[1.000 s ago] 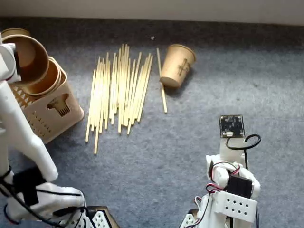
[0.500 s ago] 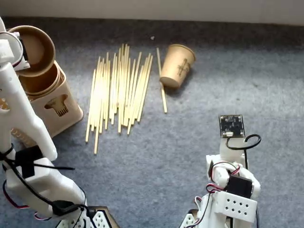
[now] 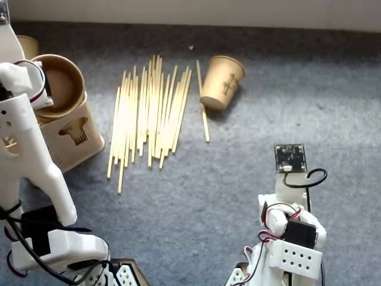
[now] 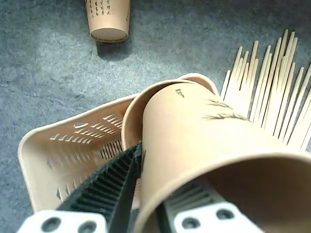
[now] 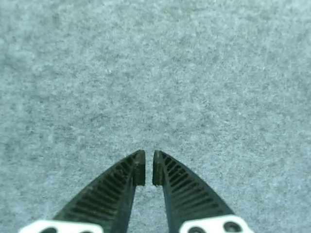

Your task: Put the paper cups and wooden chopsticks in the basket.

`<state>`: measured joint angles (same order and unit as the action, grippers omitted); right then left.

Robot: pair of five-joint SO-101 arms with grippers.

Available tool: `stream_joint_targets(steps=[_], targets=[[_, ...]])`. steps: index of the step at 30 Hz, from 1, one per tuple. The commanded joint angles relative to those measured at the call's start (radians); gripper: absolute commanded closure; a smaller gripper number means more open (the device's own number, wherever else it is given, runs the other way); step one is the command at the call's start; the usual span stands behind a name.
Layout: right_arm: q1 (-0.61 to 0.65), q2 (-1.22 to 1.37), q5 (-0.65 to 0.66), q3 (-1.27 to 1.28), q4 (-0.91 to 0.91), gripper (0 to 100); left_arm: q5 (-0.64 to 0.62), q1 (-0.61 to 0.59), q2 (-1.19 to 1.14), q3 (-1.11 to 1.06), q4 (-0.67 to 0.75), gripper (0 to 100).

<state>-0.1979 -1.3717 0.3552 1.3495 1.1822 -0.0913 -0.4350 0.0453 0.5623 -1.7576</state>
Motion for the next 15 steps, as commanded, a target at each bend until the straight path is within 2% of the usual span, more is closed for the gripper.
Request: stream_joint_targets(steps=[1, 3, 8, 12, 15], targets=[[0.007, -0.015, -0.009, -0.008, 0.002, 94.9, -0.028, -0.028, 0.024, -0.045, 0.012, 89], [0.008, -0.015, -0.009, -0.008, 0.002, 94.9, -0.031, -0.044, 0.024, -0.071, 0.012, 85], [0.010, -0.015, -0.009, -0.008, 0.002, 94.9, -0.031, -0.074, 0.028, -0.077, 0.023, 84], [0.010, -0.015, -0.009, -0.008, 0.002, 94.9, -0.025, -0.125, 0.035, -0.021, 0.132, 84], [0.010, -0.015, -0.009, -0.008, 0.002, 94.9, 0.017, -0.140, 0.035, 0.050, 0.150, 84]])
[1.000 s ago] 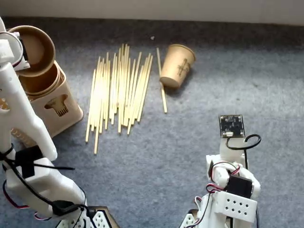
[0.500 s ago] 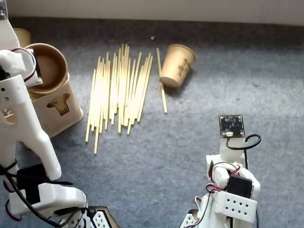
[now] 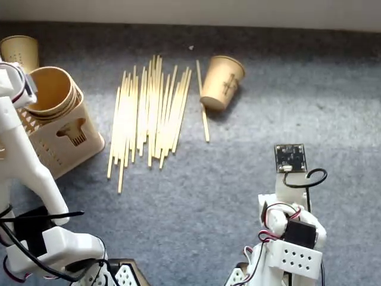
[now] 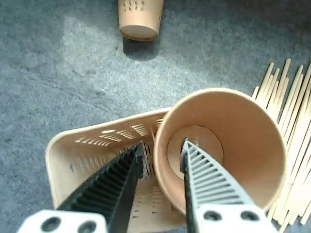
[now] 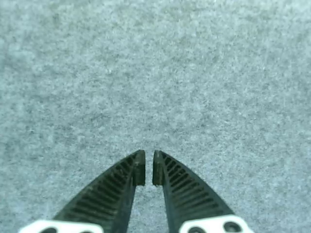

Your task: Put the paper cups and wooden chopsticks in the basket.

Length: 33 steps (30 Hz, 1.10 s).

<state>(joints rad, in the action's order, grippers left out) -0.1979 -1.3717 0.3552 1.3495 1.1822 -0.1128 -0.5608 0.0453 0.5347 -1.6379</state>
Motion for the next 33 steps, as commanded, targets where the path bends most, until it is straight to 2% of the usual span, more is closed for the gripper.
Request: stream_joint_targets(steps=[1, 12, 14, 18, 21, 25, 29, 33], targets=[[0.010, -0.015, -0.009, -0.008, 0.002, 94.9, 0.061, -0.012, 0.035, 0.099, 0.028, 84], [0.010, -0.015, -0.009, -0.007, 0.002, 94.9, 0.089, 0.024, 0.025, 0.464, 0.031, 84], [0.012, -0.016, -0.009, -0.007, 0.002, 94.9, 0.094, 0.105, 0.033, 0.476, 0.026, 84], [0.007, -0.016, -0.011, -0.008, 0.002, 94.9, 0.143, 0.358, 0.022, 0.464, 0.025, 84], [0.005, -0.016, -0.011, -0.008, 0.002, 94.9, 0.146, 0.544, -0.001, 0.374, 0.046, 84], [0.005, -0.016, -0.011, -0.008, 0.002, 94.9, 0.147, 0.676, -0.102, 0.217, 0.203, 85], [0.007, -0.016, -0.011, -0.007, 0.002, 94.9, 0.146, 0.711, -0.246, 0.116, 0.443, 85], [0.010, -0.016, -0.011, -0.007, 0.001, 94.9, 0.146, 0.750, -0.398, 0.110, 0.601, 85]])
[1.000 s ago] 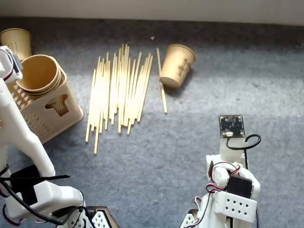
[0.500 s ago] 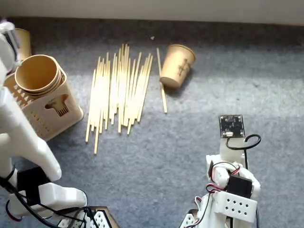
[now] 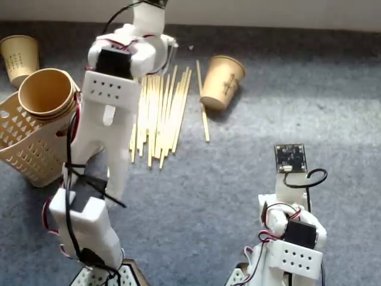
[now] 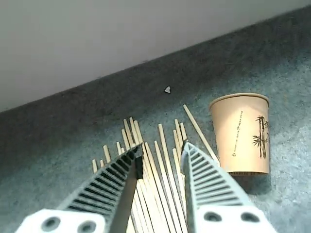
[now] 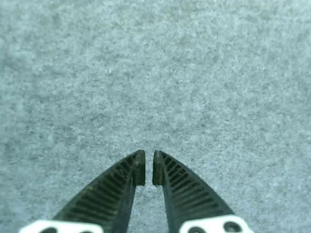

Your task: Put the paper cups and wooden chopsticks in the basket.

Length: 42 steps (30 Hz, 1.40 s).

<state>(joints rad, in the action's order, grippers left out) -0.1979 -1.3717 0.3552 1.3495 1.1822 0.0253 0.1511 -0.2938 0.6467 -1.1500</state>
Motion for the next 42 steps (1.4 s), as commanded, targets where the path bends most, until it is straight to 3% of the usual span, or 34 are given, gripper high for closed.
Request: stream_joint_targets(steps=[1, 8, 16, 25, 35, 39, 42], targets=[[0.008, -0.016, -0.011, -0.007, 0.001, 94.9, 0.008, 0.048, -0.096, -0.002, 0.150, 85], [0.005, -0.016, -0.011, -0.007, 0.001, 94.9, 0.005, 0.114, -0.320, -0.002, 0.370, 85], [0.005, -0.016, -0.011, 0.015, -0.015, 94.9, 0.003, 0.142, -0.406, -0.002, 0.388, 85], [0.008, -0.016, -0.011, 0.021, -0.024, 94.9, 0.002, 0.147, -0.407, -0.002, 0.218, 85], [0.010, -0.016, -0.011, 0.021, -0.024, 94.9, -0.052, 0.223, -0.219, 0.119, -0.250, 85], [0.008, -0.016, -0.011, 0.021, -0.024, 94.9, -0.049, 0.320, -0.124, 0.120, -0.275, 85], [0.005, -0.016, -0.011, 0.021, -0.024, 94.9, -0.048, 0.383, -0.130, 0.117, -0.213, 85]])
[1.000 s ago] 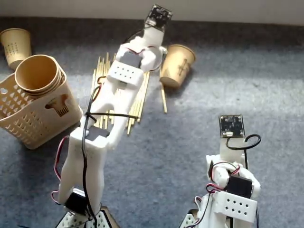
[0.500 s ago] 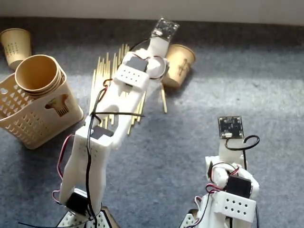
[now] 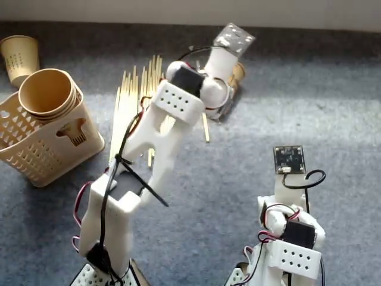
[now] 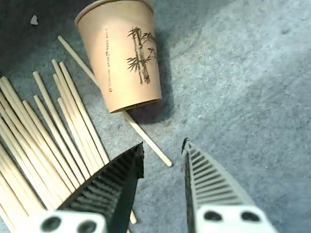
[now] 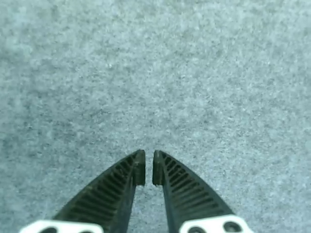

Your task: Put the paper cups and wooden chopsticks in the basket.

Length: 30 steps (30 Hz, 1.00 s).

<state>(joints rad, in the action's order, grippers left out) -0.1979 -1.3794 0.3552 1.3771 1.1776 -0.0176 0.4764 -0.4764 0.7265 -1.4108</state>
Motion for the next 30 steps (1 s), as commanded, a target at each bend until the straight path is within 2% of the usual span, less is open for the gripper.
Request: stream_joint_targets(steps=[1, 5, 9, 14, 21, 24, 30], targets=[[0.005, -0.008, -0.011, -0.007, -0.019, 94.9, -0.005, 0.071, 0.041, 0.038, 0.081, 85], [0.004, -0.008, -0.011, -0.007, -0.018, 94.9, -0.008, 0.081, -0.062, 0.039, 0.255, 85], [0.004, -0.008, -0.011, -0.007, -0.018, 94.9, -0.009, 0.044, -0.159, 0.039, 0.334, 85], [0.004, -0.008, -0.011, -0.007, -0.018, 94.9, -0.012, -0.019, -0.229, 0.039, 0.356, 85], [0.004, -0.008, -0.011, -0.007, -0.016, 94.9, -0.097, -0.108, -0.248, 0.039, 0.354, 87], [0.004, -0.008, -0.011, -0.007, -0.016, 94.9, -0.097, -0.113, -0.251, 0.039, 0.351, 91], [0.004, -0.008, -0.011, -0.007, -0.016, 94.9, -0.097, -0.107, -0.292, 0.035, 0.350, 91]])
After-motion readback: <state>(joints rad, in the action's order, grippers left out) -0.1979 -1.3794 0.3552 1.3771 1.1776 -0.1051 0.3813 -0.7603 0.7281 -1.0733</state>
